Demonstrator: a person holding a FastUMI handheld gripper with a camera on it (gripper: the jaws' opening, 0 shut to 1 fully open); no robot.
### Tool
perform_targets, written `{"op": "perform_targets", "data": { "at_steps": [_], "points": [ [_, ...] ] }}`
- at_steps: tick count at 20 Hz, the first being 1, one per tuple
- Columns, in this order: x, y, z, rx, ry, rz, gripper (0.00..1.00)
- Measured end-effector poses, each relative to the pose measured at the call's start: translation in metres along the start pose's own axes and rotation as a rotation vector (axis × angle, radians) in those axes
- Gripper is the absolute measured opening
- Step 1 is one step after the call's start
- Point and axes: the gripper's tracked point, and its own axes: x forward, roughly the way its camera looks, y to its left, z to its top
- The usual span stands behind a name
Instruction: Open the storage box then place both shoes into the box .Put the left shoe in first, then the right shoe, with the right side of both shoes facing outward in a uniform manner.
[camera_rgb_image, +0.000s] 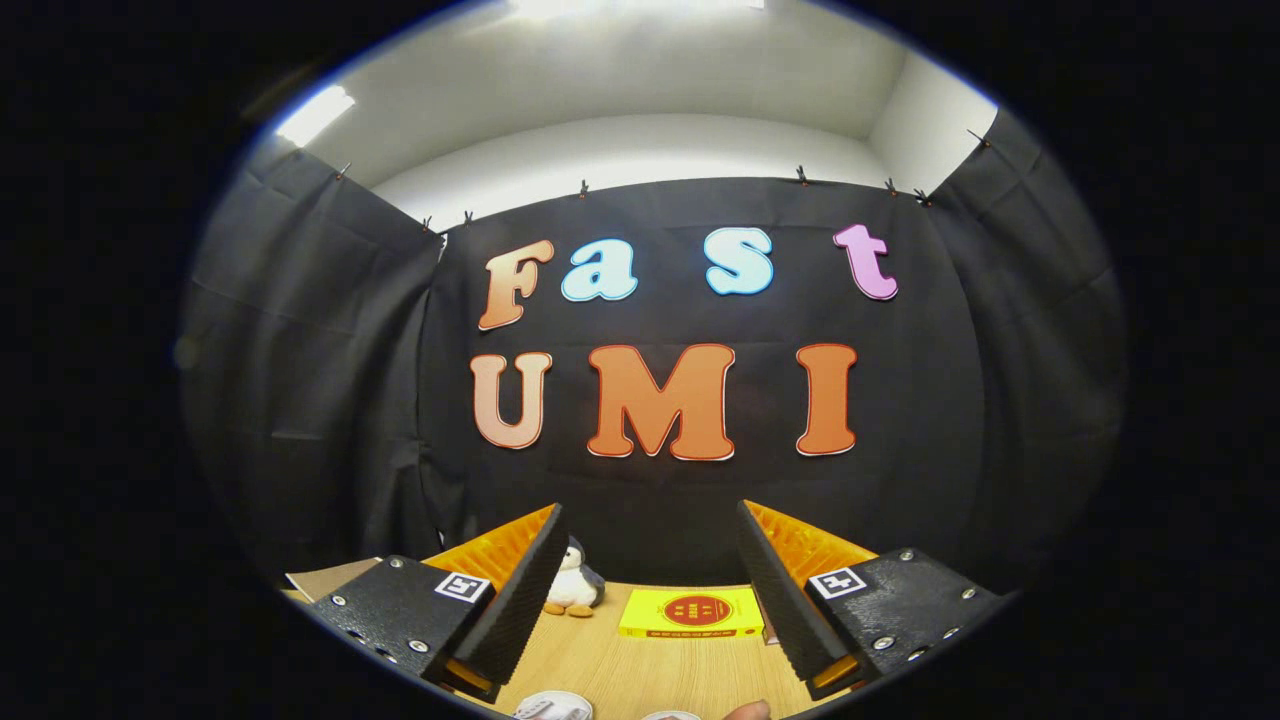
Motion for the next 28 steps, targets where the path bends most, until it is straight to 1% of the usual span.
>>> {"op": "perform_targets", "data": {
  "at_steps": [2, 6, 8, 10, 12, 14, 19, 25, 28],
  "points": [
    [0.002, 0.002, 0.001, -0.019, 0.005, -0.001, 1.00],
    [0.002, 0.025, -0.009, -0.016, 0.054, 0.055, 1.00],
    [0.001, 0.034, -0.031, -0.005, 0.145, 0.070, 1.00],
    [-0.005, 0.046, -0.067, 0.007, 0.278, 0.080, 1.00],
    [-0.008, 0.059, -0.096, 0.050, 0.396, 0.100, 1.00],
    [-0.012, 0.072, -0.112, 0.110, 0.469, 0.123, 1.00],
    [-0.019, 0.111, -0.136, 0.230, 0.569, 0.213, 0.99],
    [-0.027, 0.162, -0.172, 0.358, 0.738, 0.317, 0.98],
    [-0.036, 0.195, -0.192, 0.425, 0.835, 0.382, 0.98]
  ]
}}
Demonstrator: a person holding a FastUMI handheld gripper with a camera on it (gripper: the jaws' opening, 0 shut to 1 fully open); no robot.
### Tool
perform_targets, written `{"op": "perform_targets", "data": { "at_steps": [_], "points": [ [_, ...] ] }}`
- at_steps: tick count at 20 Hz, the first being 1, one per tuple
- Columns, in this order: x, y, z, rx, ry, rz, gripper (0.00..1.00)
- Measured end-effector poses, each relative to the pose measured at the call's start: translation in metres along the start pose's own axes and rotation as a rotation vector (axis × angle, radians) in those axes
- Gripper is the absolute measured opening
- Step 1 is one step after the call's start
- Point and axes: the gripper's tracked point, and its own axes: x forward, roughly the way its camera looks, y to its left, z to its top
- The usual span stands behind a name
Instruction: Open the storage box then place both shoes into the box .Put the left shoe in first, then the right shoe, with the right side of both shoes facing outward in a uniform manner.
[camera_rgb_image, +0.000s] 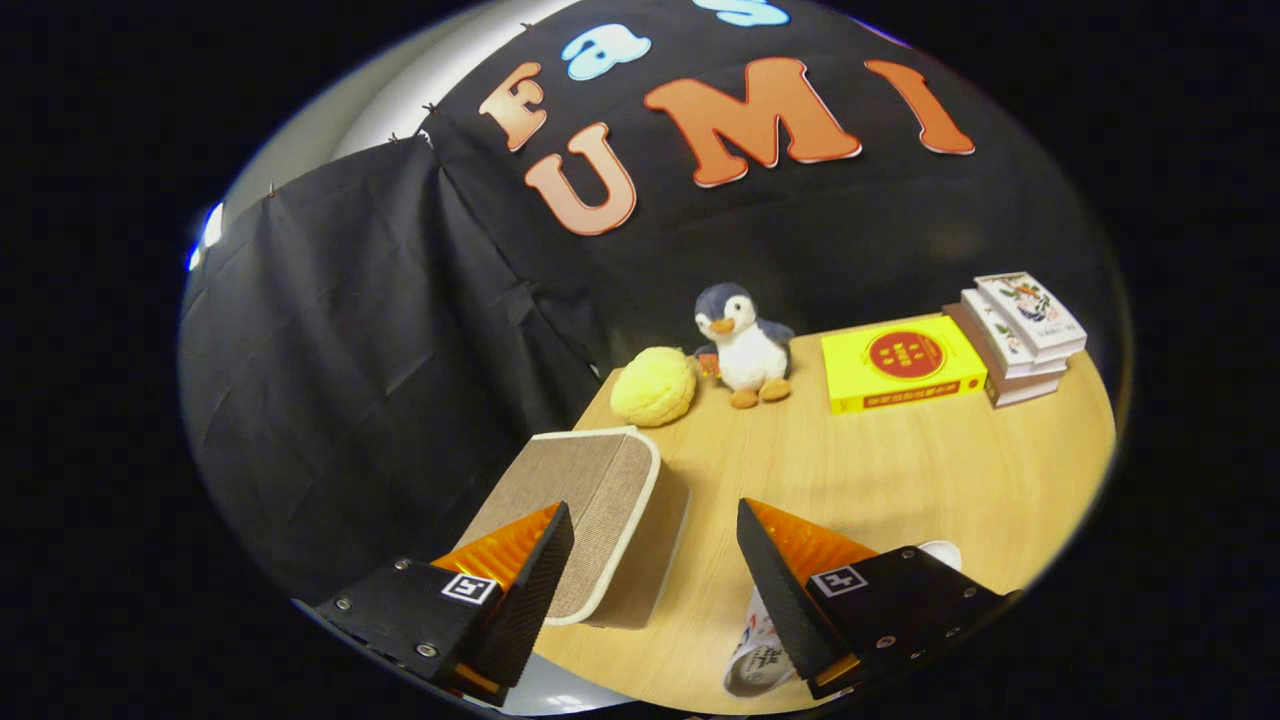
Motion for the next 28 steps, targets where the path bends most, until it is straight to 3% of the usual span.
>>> {"op": "perform_targets", "data": {
  "at_steps": [10, 20, 25, 28],
  "points": [
    [0.057, 0.024, -0.080, 0.163, 0.264, 0.103, 0.98],
    [0.090, 0.046, -0.101, 0.340, 0.355, 0.224, 0.96],
    [0.082, 0.060, -0.093, 0.396, 0.371, 0.294, 0.75],
    [0.075, 0.063, -0.083, 0.419, 0.371, 0.327, 0.69]
  ]
}}
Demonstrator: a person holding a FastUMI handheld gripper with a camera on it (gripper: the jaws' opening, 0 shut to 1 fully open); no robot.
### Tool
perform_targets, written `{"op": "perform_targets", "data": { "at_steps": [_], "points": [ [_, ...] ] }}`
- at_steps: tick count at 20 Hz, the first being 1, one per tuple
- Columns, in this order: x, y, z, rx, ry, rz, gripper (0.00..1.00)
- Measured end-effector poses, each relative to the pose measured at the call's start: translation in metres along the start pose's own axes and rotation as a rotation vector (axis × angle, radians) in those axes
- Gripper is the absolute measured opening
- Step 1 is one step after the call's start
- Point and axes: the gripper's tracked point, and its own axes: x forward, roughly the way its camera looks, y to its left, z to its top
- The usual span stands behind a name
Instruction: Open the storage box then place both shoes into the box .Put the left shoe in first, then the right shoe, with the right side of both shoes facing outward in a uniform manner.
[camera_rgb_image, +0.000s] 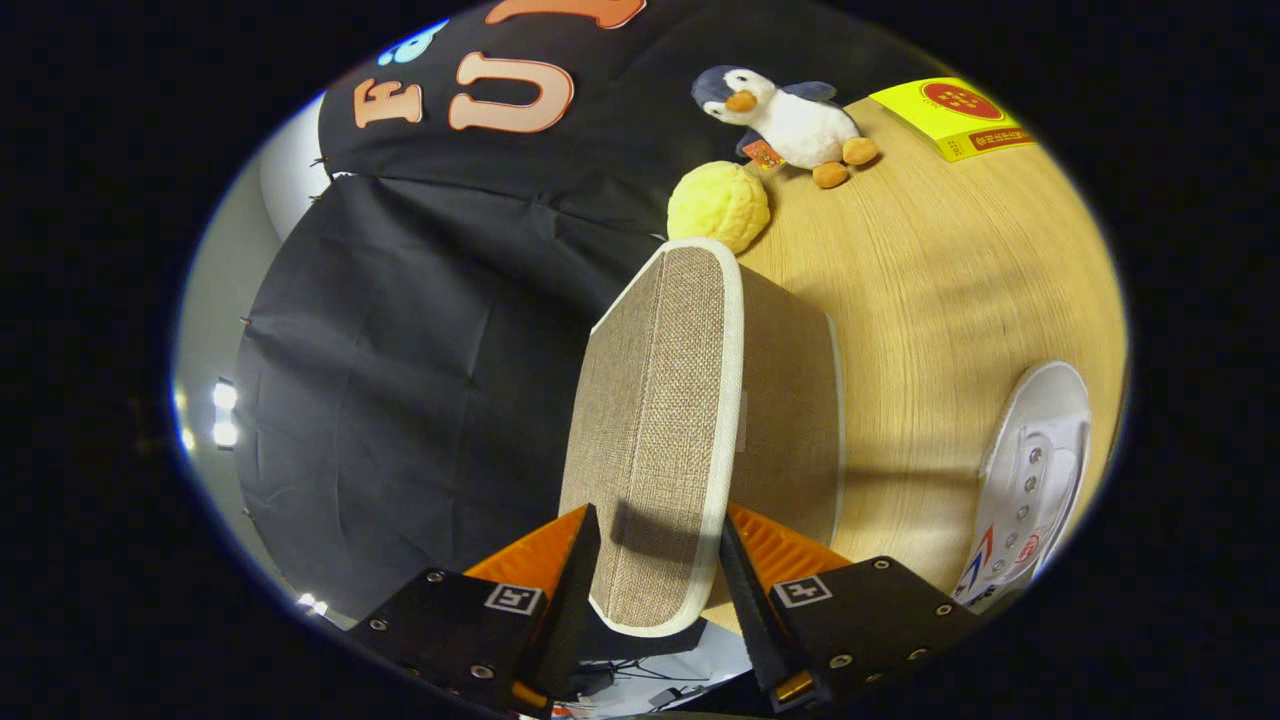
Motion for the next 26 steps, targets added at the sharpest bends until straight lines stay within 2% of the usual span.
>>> {"op": "perform_targets", "data": {
  "at_steps": [4, 9, 10, 13, 15, 19, 21, 23, 26],
  "points": [
    [-0.011, 0.033, 0.006, 0.028, -0.020, 0.115, 0.55],
    [-0.015, 0.079, 0.001, 0.003, 0.010, 0.218, 0.48],
    [-0.014, 0.085, 0.006, 0.004, 0.003, 0.225, 0.46],
    [-0.010, 0.105, 0.020, -0.004, -0.036, 0.223, 0.33],
    [-0.008, 0.122, 0.025, -0.021, -0.054, 0.229, 0.27],
    [0.005, 0.160, 0.015, -0.125, -0.032, 0.254, 0.27],
    [0.016, 0.169, 0.007, -0.165, -0.013, 0.234, 0.27],
    [0.028, 0.179, 0.003, -0.173, 0.003, 0.232, 0.12],
    [0.056, 0.193, 0.002, -0.186, 0.030, 0.247, 0.10]
  ]
}}
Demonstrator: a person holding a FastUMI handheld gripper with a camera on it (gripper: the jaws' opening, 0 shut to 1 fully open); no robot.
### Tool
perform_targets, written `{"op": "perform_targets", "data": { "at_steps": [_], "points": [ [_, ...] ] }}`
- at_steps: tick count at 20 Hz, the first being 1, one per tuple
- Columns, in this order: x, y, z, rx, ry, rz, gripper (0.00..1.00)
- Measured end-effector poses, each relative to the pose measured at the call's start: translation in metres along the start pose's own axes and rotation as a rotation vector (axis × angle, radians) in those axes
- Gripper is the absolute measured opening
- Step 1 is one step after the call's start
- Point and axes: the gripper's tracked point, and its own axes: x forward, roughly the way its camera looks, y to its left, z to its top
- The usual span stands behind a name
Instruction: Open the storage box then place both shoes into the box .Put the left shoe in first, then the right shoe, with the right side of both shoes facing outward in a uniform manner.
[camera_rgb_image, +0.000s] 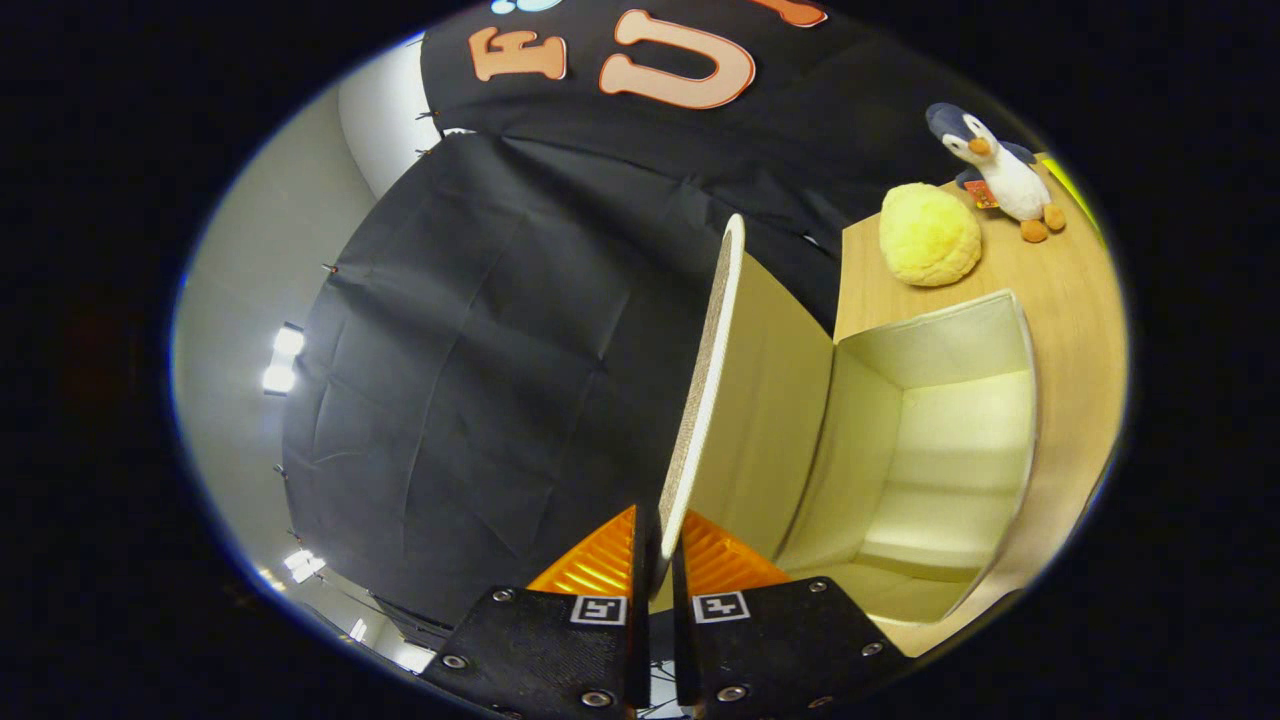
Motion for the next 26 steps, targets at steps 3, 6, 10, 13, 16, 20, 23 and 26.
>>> {"op": "perform_targets", "data": {
  "at_steps": [3, 6, 10, 13, 16, 20, 23, 26],
  "points": [
    [0.022, 0.019, -0.009, -0.023, 0.032, -0.010, 0.10],
    [0.044, 0.020, -0.018, -0.019, 0.049, -0.010, 0.10],
    [0.076, 0.037, -0.023, -0.048, 0.073, -0.026, 0.10],
    [0.092, 0.033, -0.030, -0.039, 0.088, -0.047, 0.10],
    [0.092, 0.027, -0.036, -0.024, 0.086, -0.087, 0.10],
    [0.098, 0.003, -0.044, 0.021, 0.092, -0.161, 0.40],
    [0.089, 0.003, -0.034, -0.024, 0.069, -0.166, 0.46],
    [0.060, -0.009, -0.034, -0.096, 0.066, -0.189, 0.54]
  ]
}}
